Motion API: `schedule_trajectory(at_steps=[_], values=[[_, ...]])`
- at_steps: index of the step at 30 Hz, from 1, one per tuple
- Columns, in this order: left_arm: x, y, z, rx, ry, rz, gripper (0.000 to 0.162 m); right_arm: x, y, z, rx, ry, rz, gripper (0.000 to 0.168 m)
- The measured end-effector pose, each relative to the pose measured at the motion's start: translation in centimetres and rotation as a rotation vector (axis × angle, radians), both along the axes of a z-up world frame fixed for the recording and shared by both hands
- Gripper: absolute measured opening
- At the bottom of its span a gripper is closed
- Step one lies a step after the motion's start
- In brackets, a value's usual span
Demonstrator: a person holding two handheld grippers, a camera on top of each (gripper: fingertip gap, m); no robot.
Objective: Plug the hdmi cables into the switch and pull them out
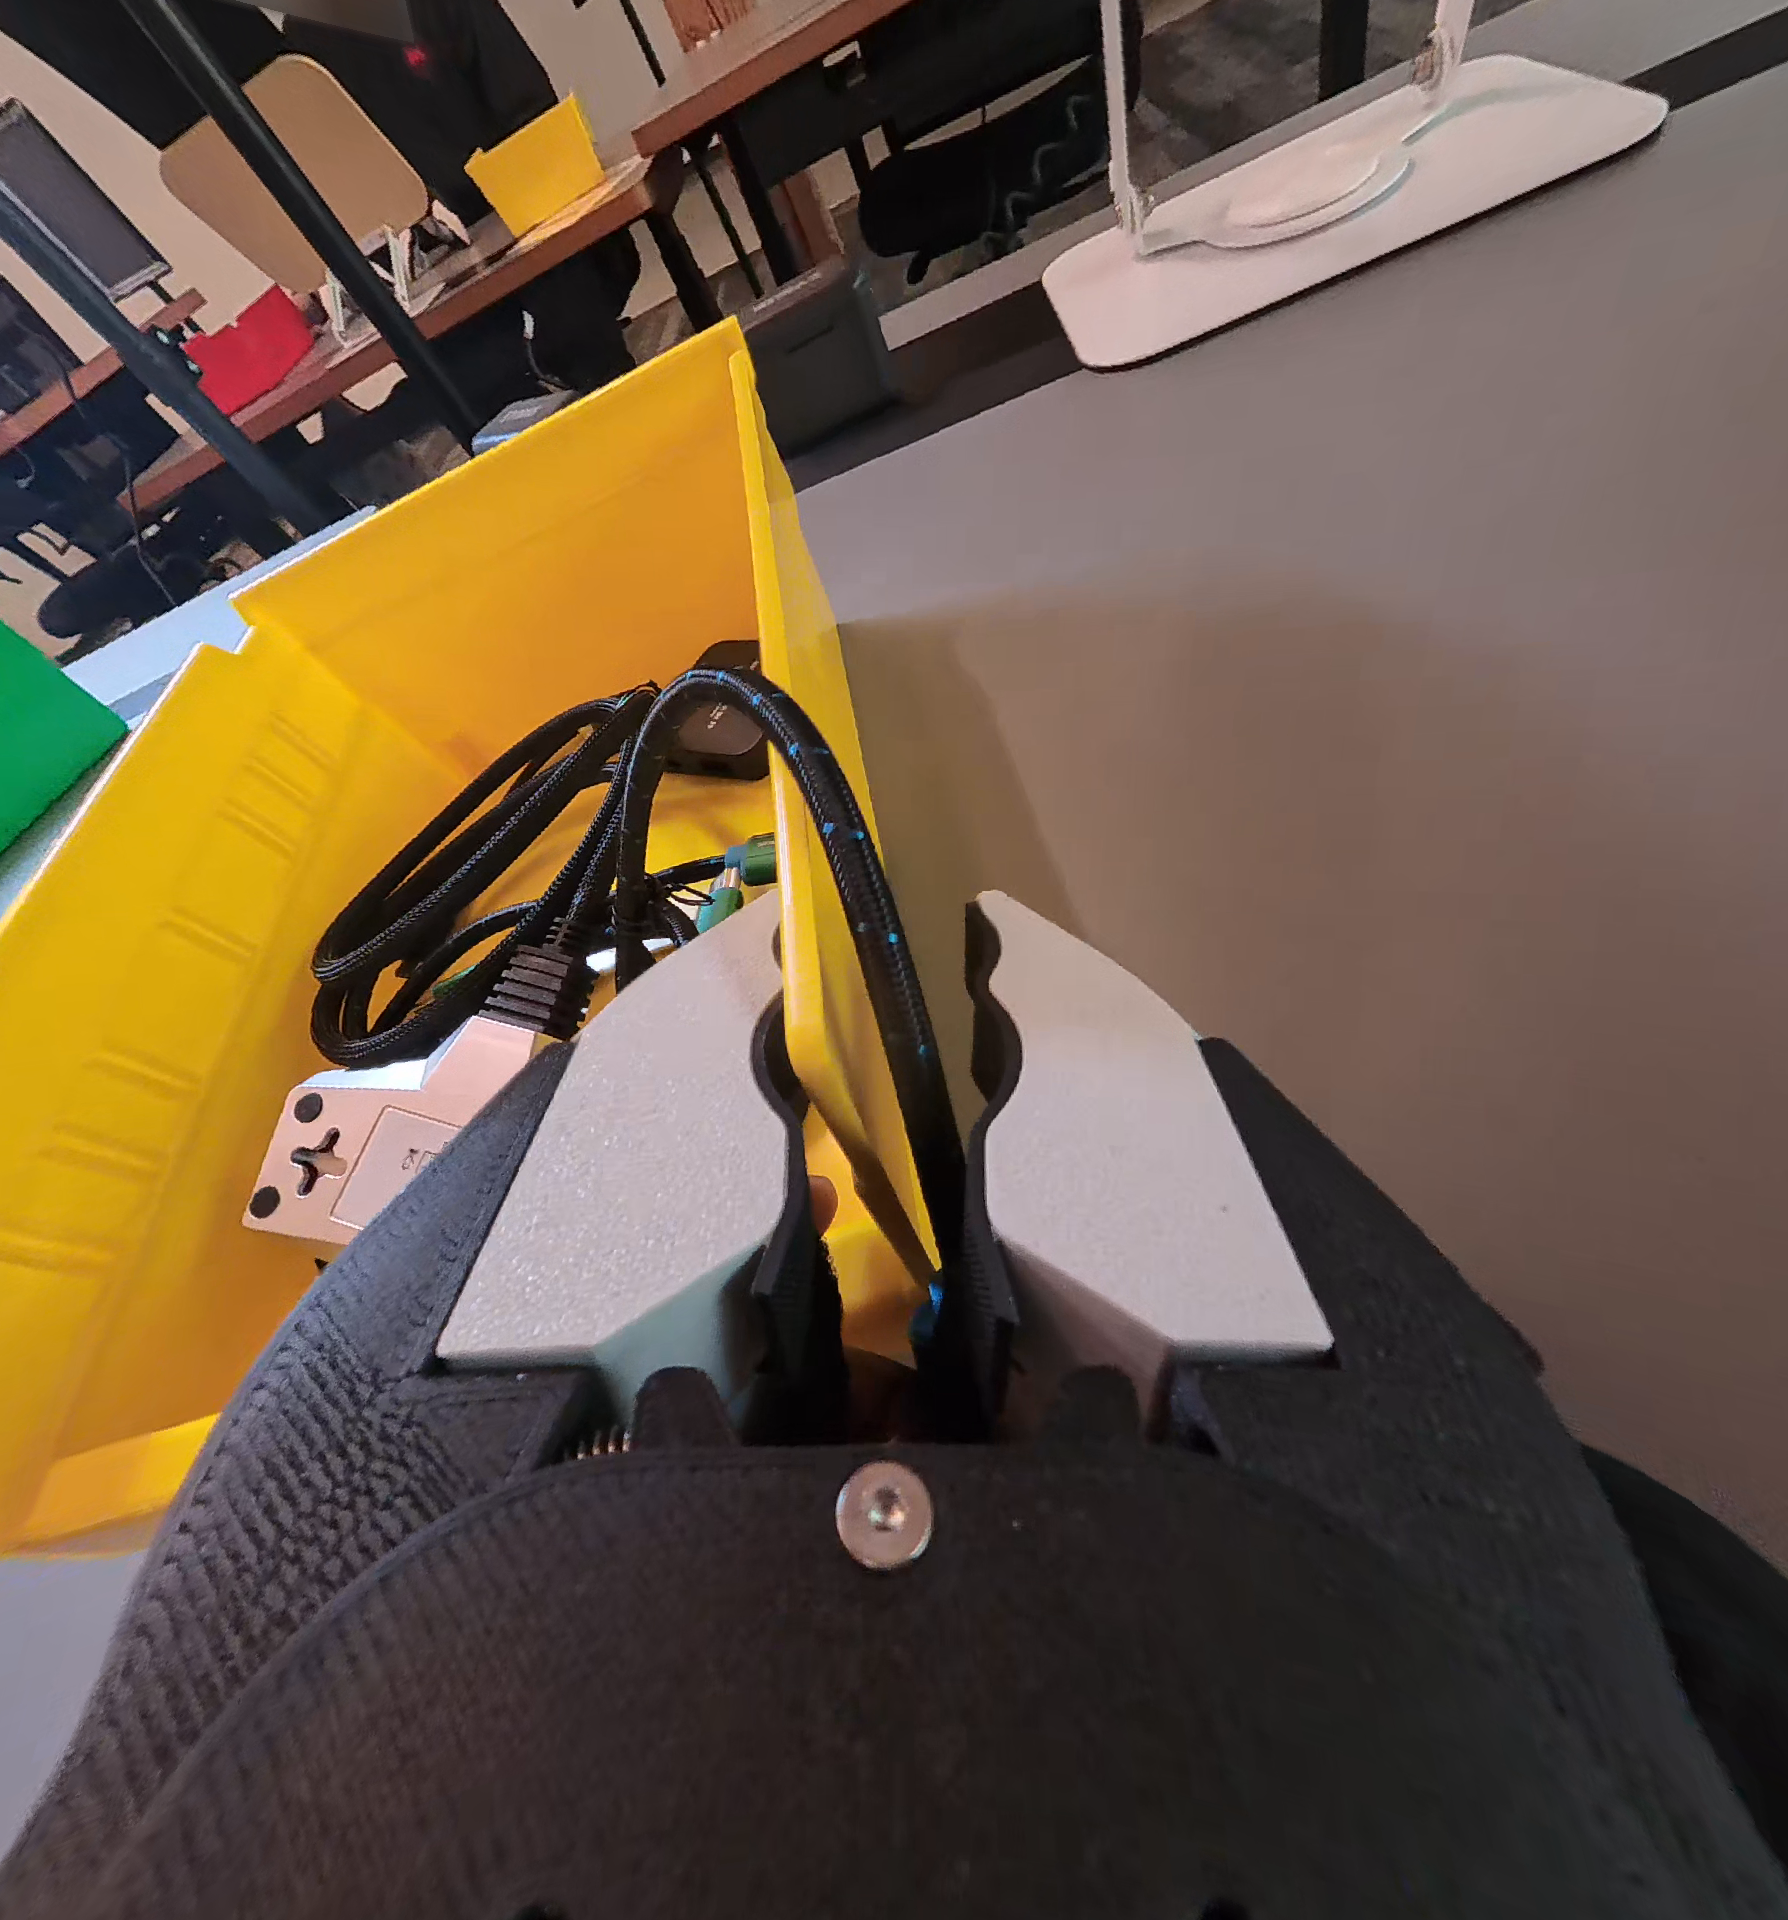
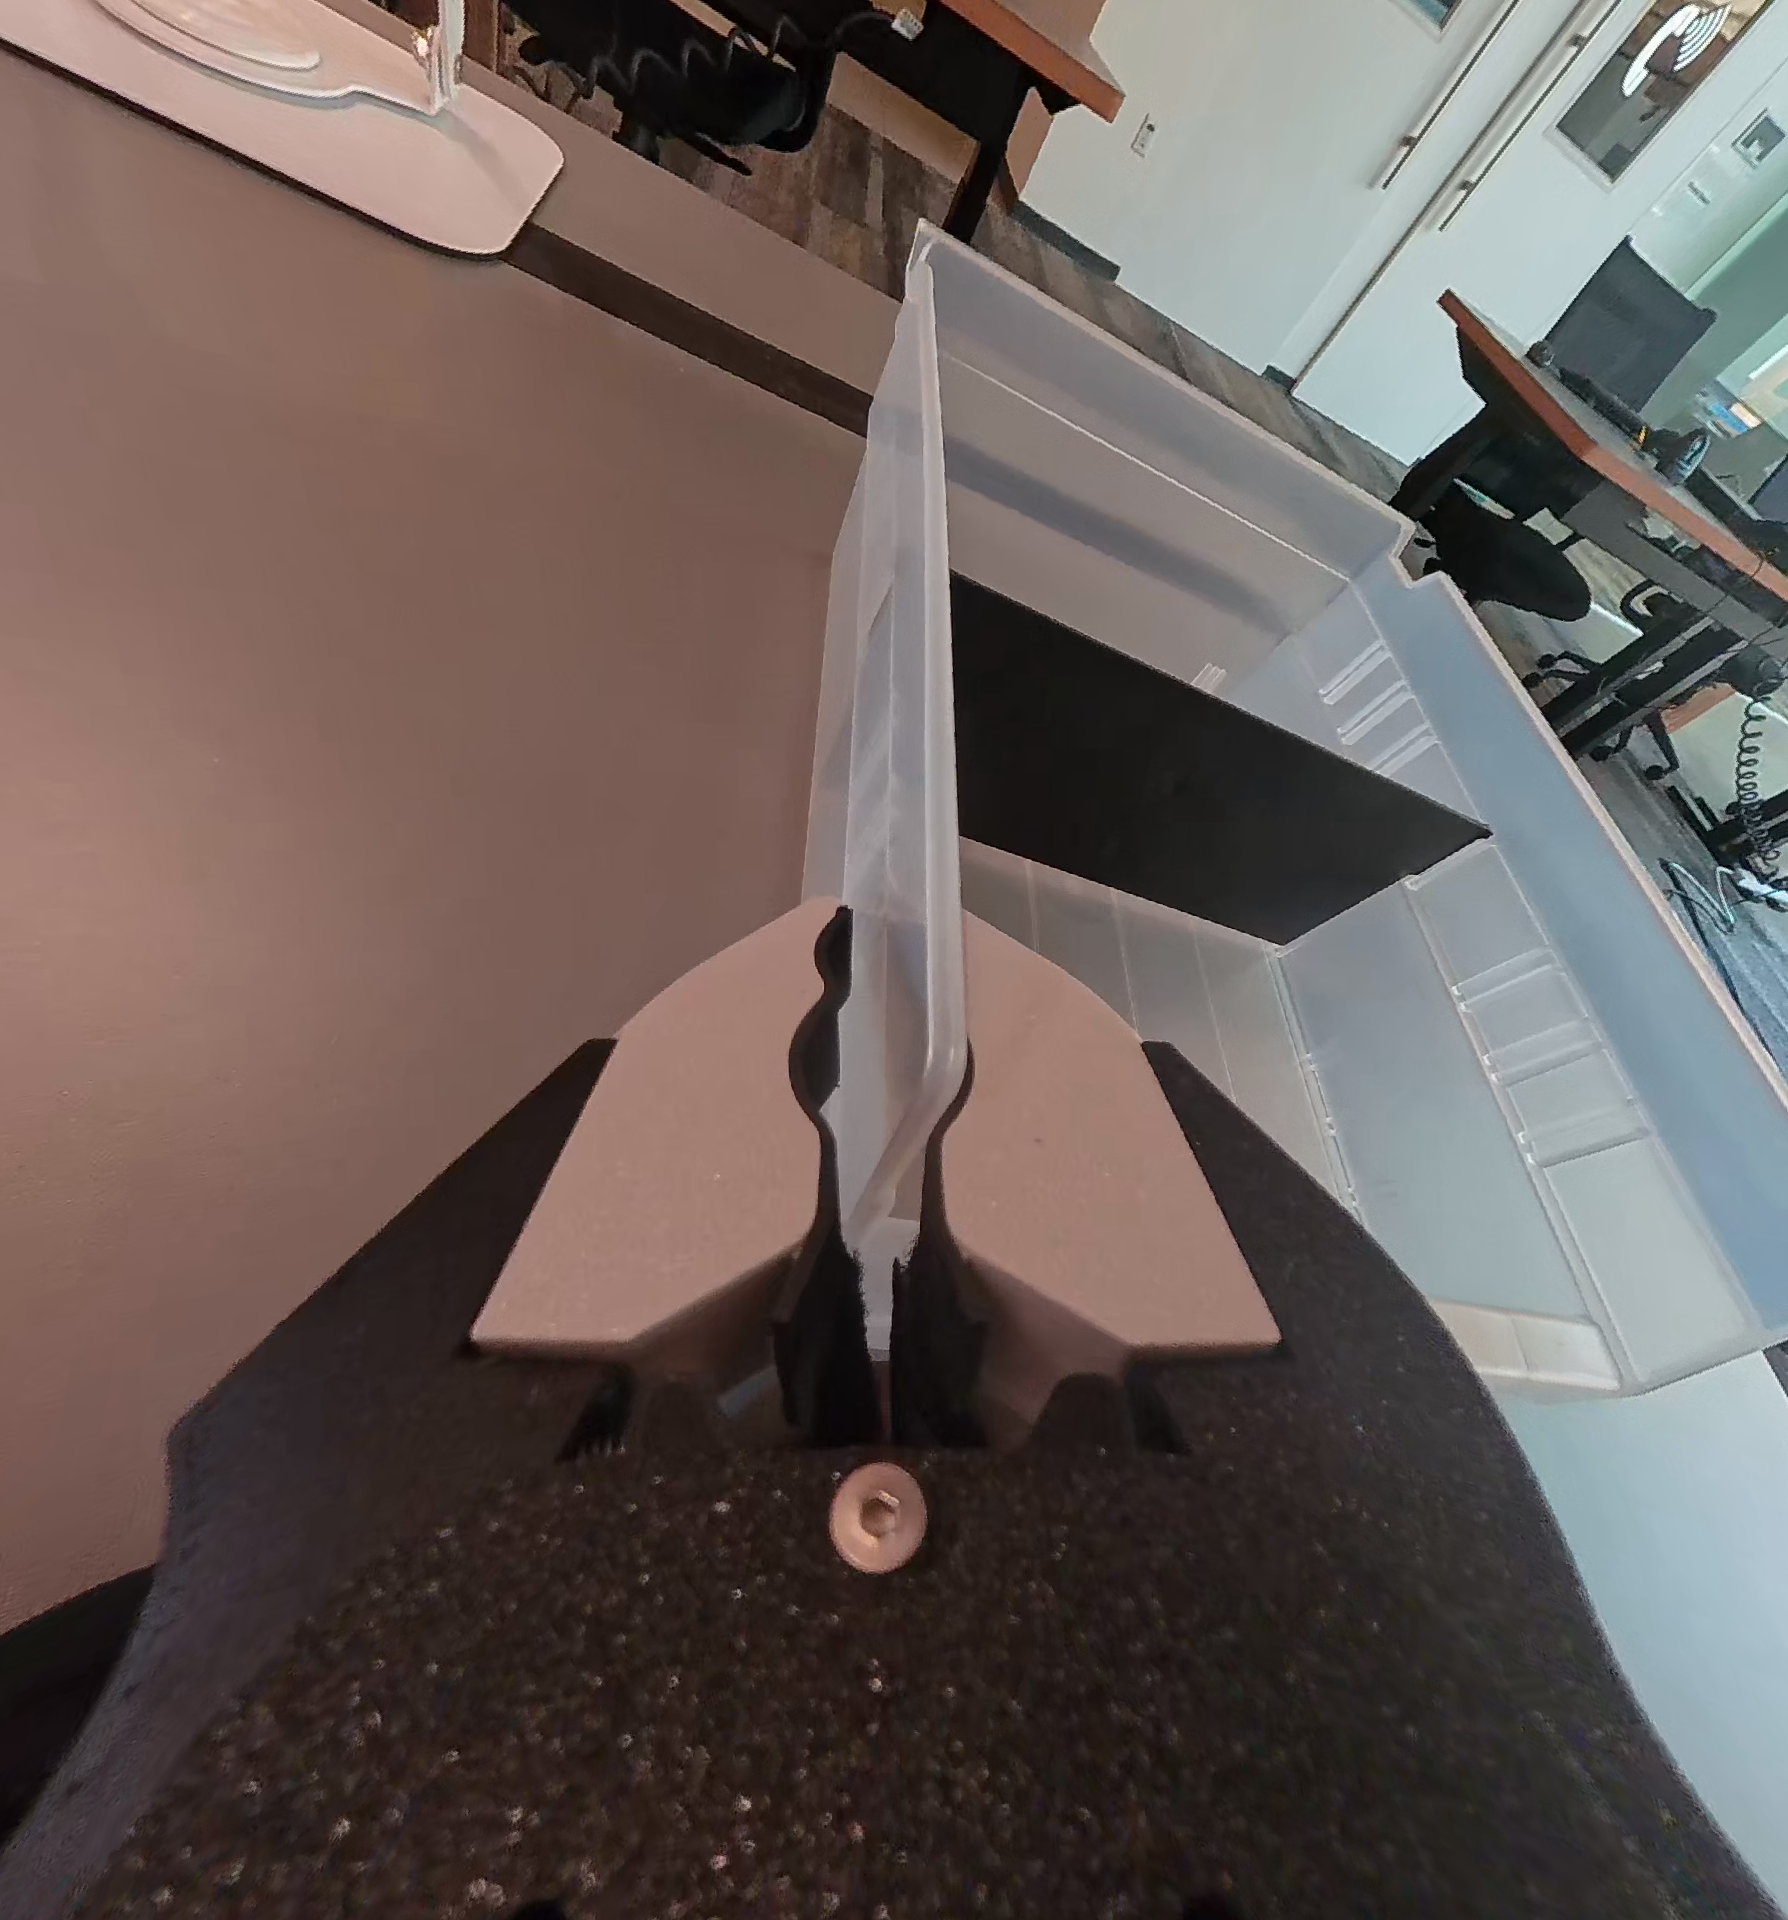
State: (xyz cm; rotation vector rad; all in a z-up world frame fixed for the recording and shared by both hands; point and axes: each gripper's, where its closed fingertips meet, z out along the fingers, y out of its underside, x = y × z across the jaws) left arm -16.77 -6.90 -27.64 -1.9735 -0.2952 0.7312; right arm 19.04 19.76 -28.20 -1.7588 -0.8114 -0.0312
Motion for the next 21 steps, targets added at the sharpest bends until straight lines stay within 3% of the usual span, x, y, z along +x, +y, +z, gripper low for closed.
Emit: schedule_trajectory(at_steps=[2,5,8,10,14,17,21], values=[[0.3,0.3,0.0,-0.006,0.013,-0.006,0.030,0.0,0.0,0.3,0.024,-0.003,0.003,0.011],[0.7,0.5,-0.2,-0.022,0.025,-0.035,0.039,-0.6,-0.7,4.1,0.245,0.077,0.059,0.012],[1.4,0.5,0.0,-0.018,0.041,-0.072,0.051,-1.9,-3.2,8.2,0.464,0.226,0.189,0.014],[2.0,0.2,0.7,0.021,0.029,-0.110,0.053,-3.2,-5.0,9.3,0.533,0.281,0.311,0.017],[1.7,-1.7,3.7,0.078,-0.004,-0.150,0.057,-6.0,-7.1,8.1,0.451,0.291,0.531,0.034],[0.2,-4.6,5.6,0.109,-0.067,-0.150,0.057,-6.5,-7.2,7.4,0.444,0.237,0.554,0.041],[-2.7,-8.3,4.7,0.007,-0.174,-0.125,0.058,-7.0,-7.8,7.3,0.441,0.233,0.601,0.041]])
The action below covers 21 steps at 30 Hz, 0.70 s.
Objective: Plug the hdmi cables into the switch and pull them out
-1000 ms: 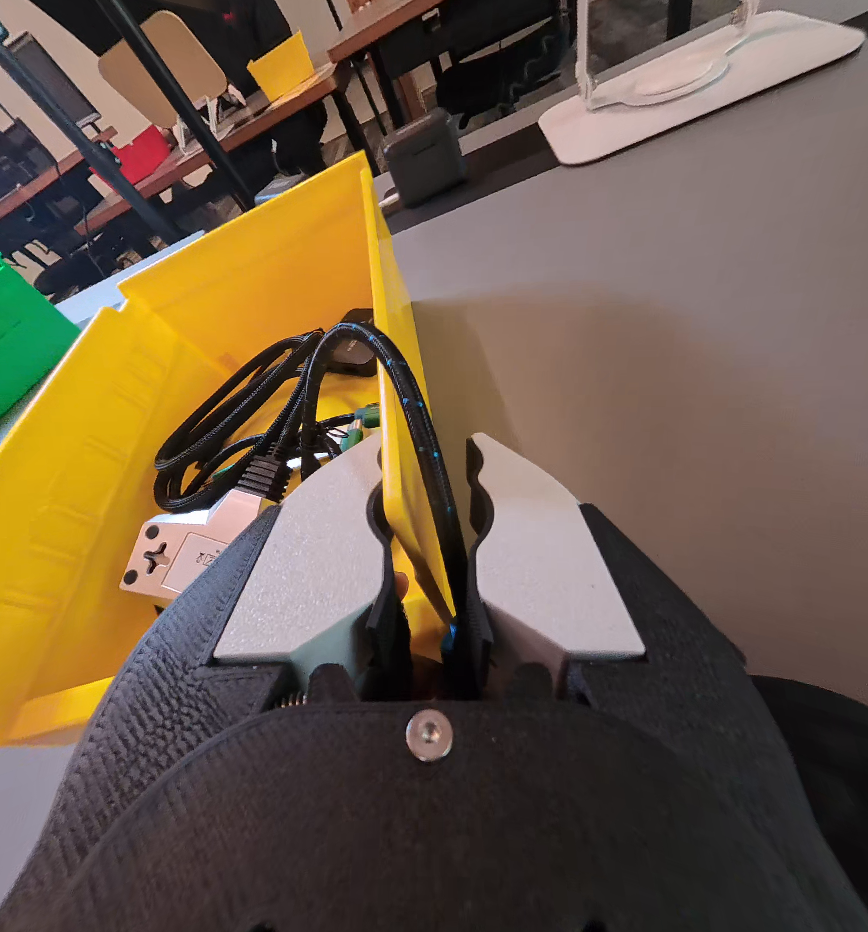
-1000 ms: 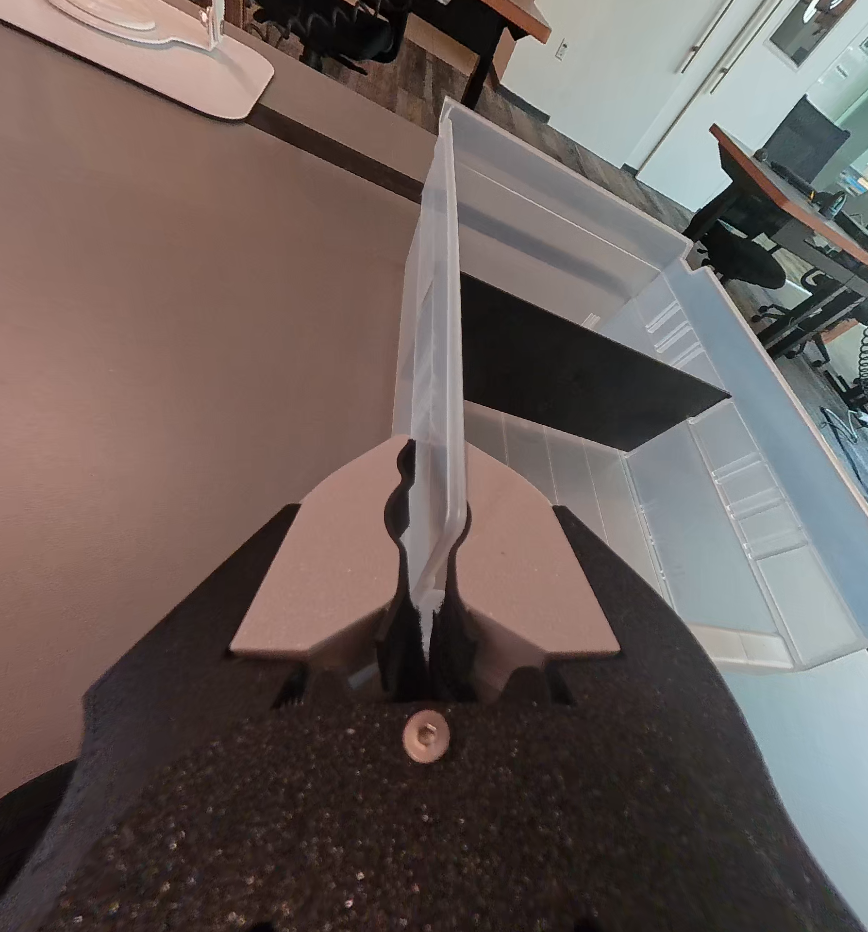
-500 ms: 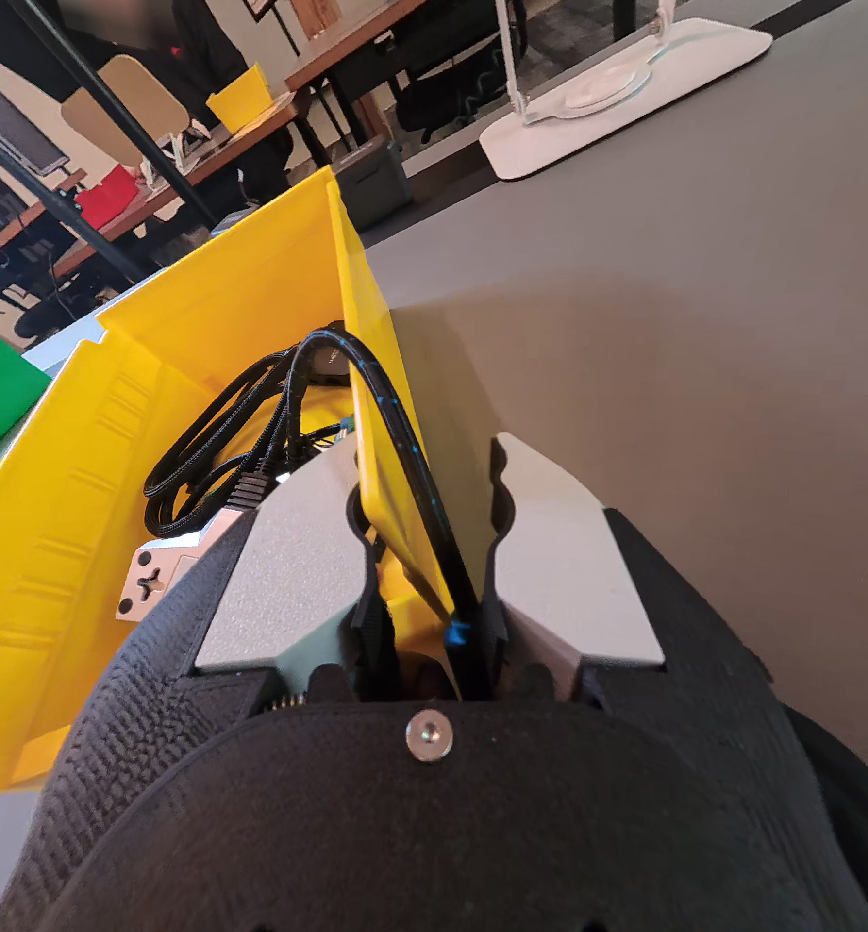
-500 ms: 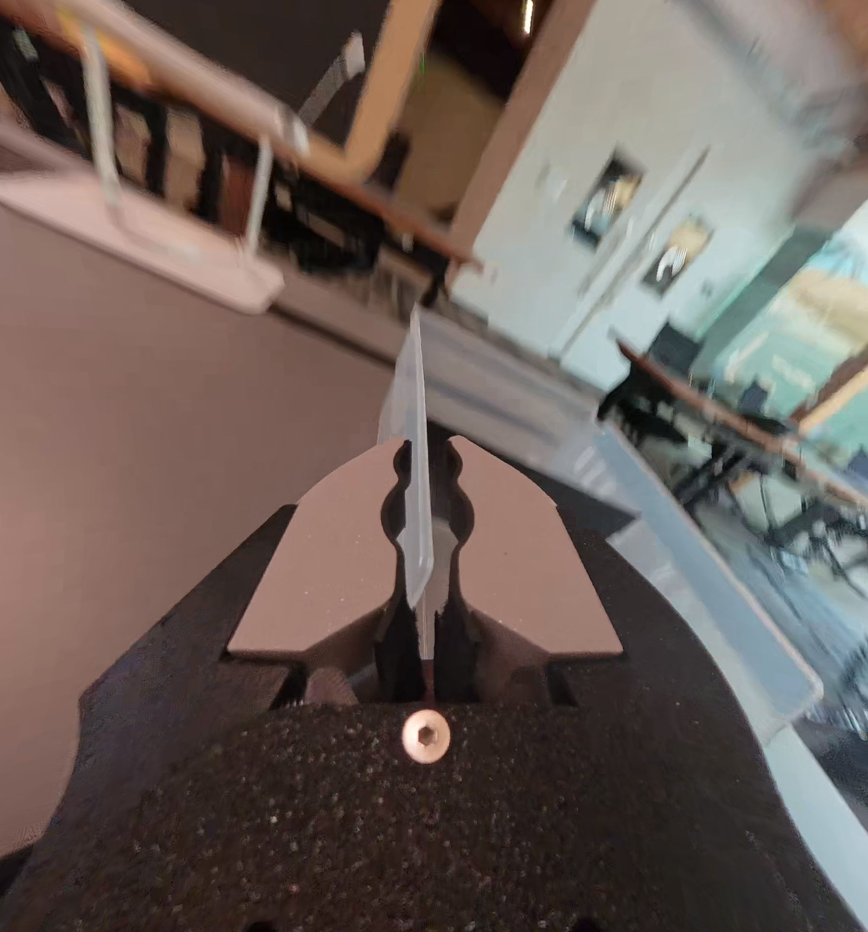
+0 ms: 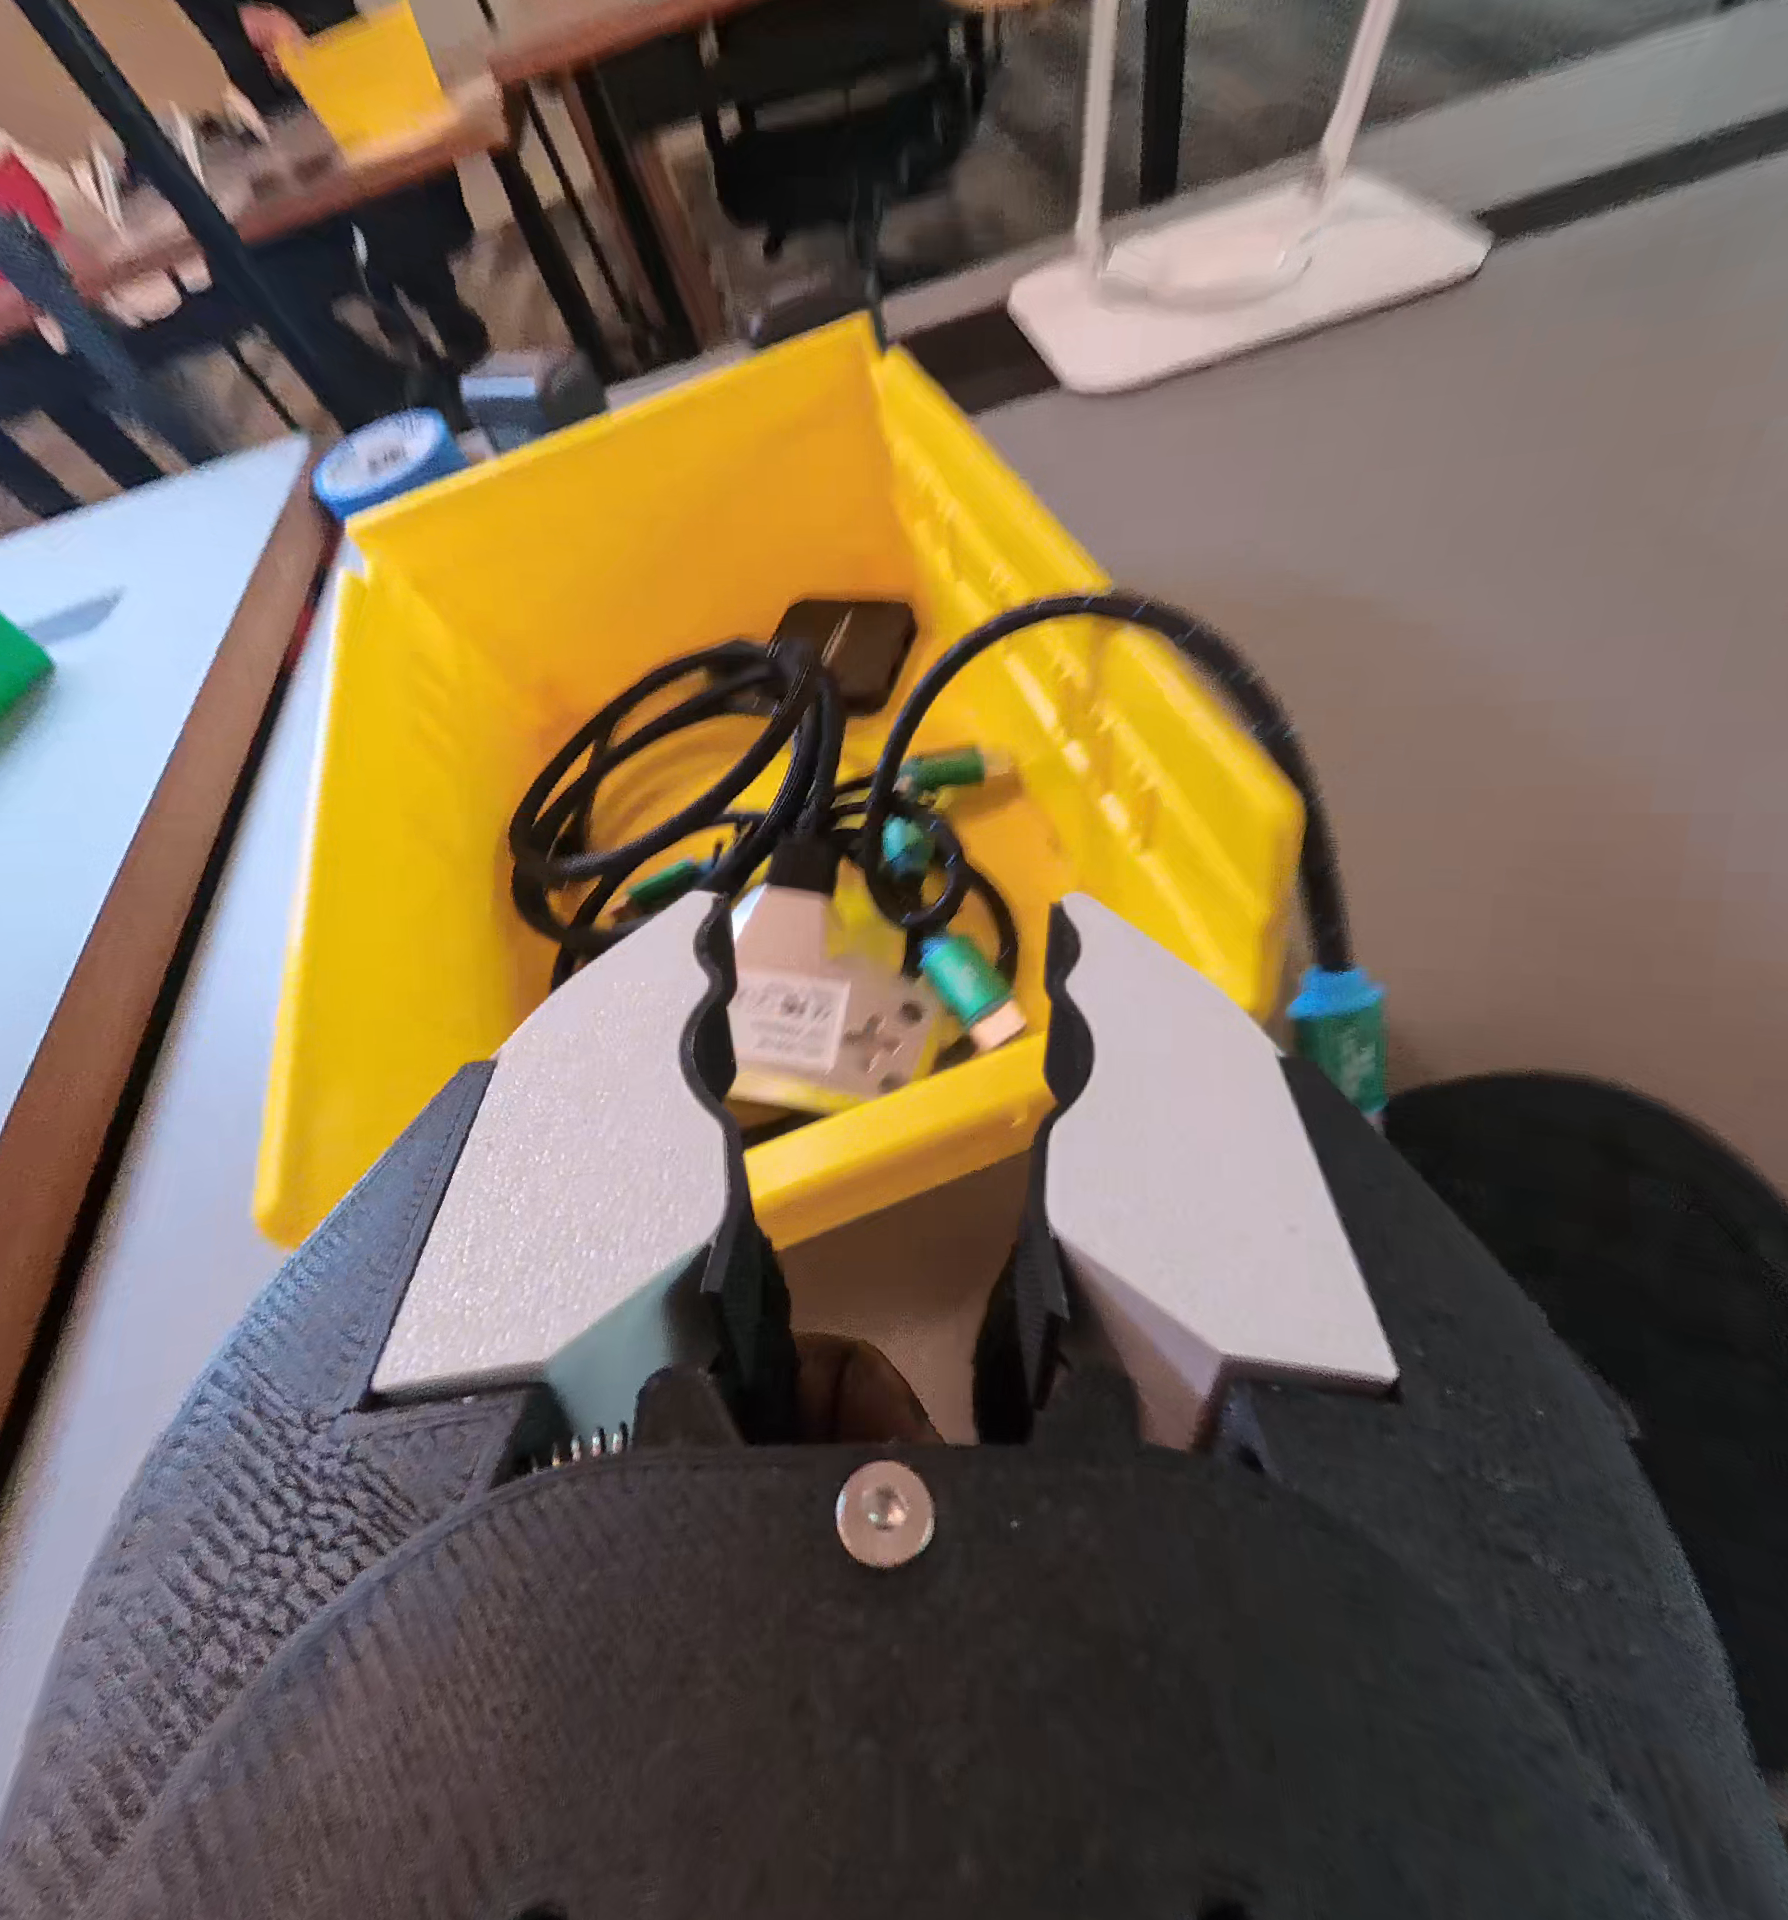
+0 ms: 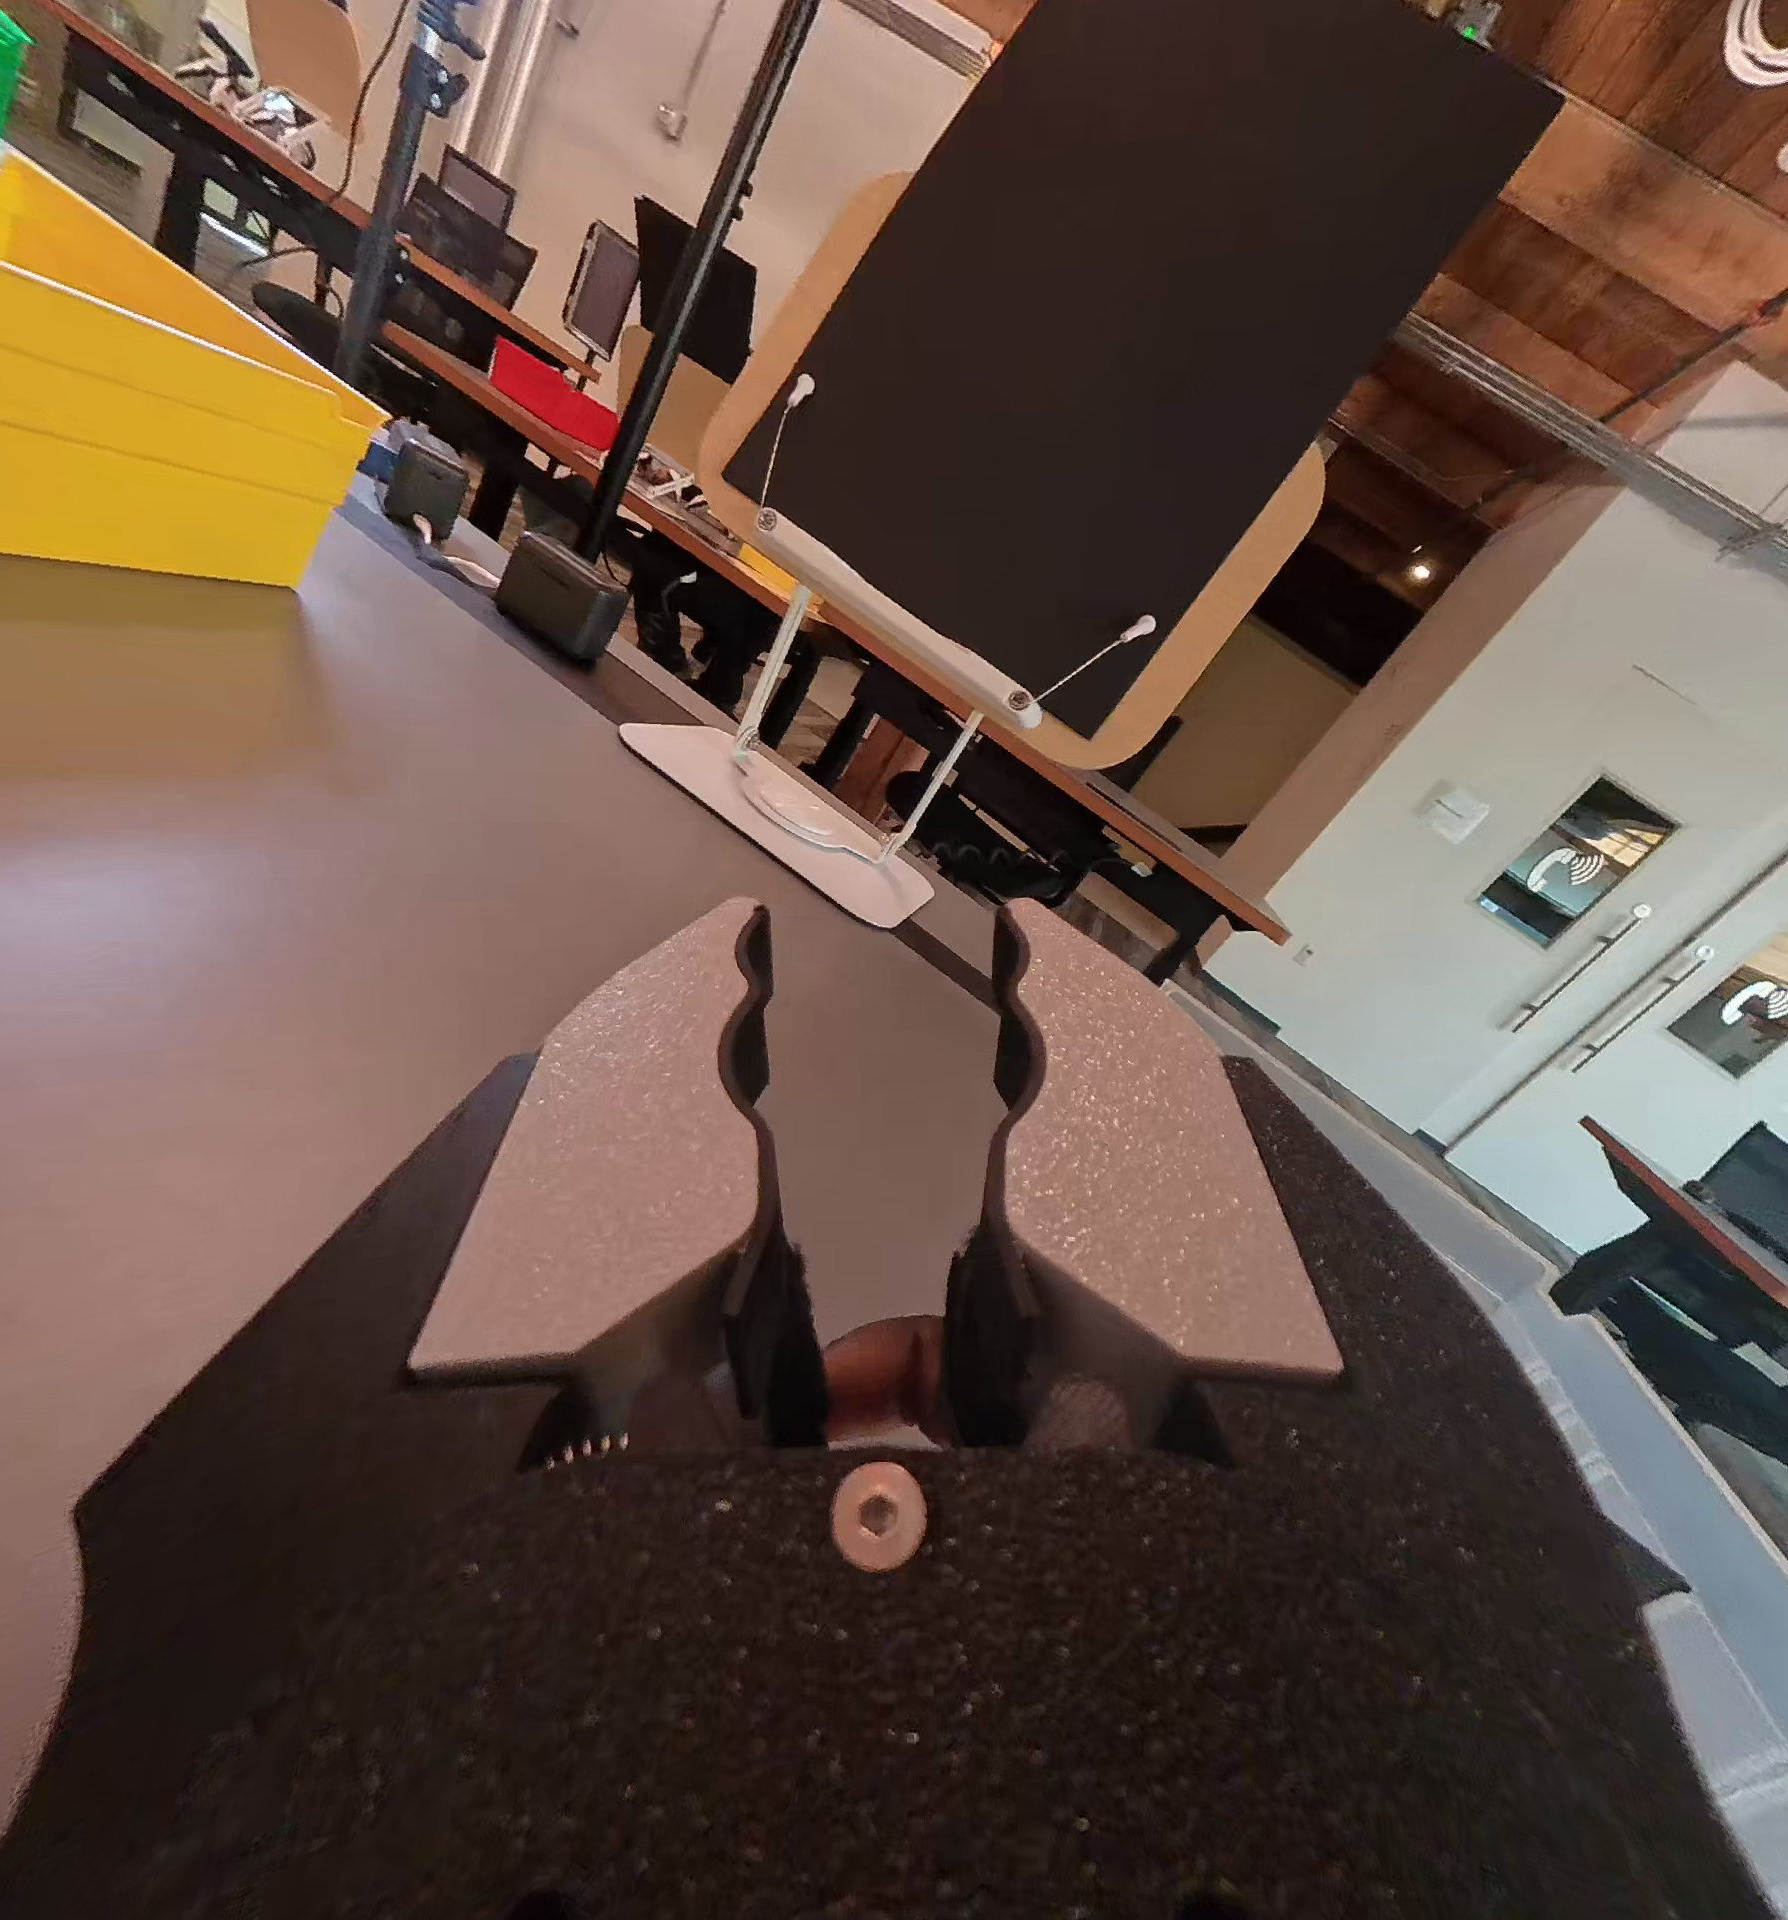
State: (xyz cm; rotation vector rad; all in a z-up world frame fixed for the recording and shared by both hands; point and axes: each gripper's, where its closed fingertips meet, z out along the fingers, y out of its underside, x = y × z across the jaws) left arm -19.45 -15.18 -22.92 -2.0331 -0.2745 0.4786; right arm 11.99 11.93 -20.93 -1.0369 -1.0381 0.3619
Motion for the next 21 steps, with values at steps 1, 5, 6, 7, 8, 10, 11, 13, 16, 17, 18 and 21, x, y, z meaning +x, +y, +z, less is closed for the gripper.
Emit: schedule_trajectory(at_steps=[1,5,6,7,8,10,11,13,16,17,18,21], values=[[-0.7,-0.5,-0.6,-0.057,-0.009,0.002,0.058,0.0,0.1,-0.1,0.001,-0.008,-0.007,0.041],[-2.5,0.5,-2.7,-0.243,-0.025,-0.050,0.057,-0.1,0.2,-0.5,0.011,-0.039,-0.022,0.041],[-2.6,1.3,-3.2,-0.276,-0.039,-0.081,0.057,-0.1,0.3,-0.5,0.012,-0.043,-0.027,0.041],[-2.9,2.1,-3.9,-0.309,-0.059,-0.105,0.057,-0.1,0.3,-0.5,0.015,-0.047,-0.031,0.041],[-3.4,2.7,-4.7,-0.359,-0.072,-0.104,0.057,-0.1,0.4,-0.6,0.017,-0.051,-0.035,0.040],[-5.2,3.0,-6.1,-0.485,-0.048,-0.070,0.052,-0.1,0.5,-0.7,0.019,-0.061,-0.043,0.040],[-5.9,3.1,-6.6,-0.530,-0.037,-0.059,0.048,0.0,0.6,-0.8,0.020,-0.065,-0.047,0.040],[-6.9,3.3,-7.4,-0.594,-0.033,-0.049,0.047,-0.1,0.7,-0.9,0.020,-0.071,-0.049,0.040],[-7.1,3.8,-8.0,-0.621,-0.042,-0.076,0.047,0.0,0.8,-1.1,0.021,-0.080,-0.057,0.040],[-7.2,3.9,-8.2,-0.633,-0.045,-0.083,0.048,0.0,0.9,-1.1,0.022,-0.084,-0.063,0.040],[-7.2,3.9,-8.3,-0.642,-0.051,-0.091,0.048,0.0,1.0,-1.2,0.024,-0.088,-0.067,0.040],[-7.2,4.0,-8.5,-0.677,-0.064,-0.125,0.048,0.0,1.0,-1.2,0.034,-0.093,-0.069,0.040]])
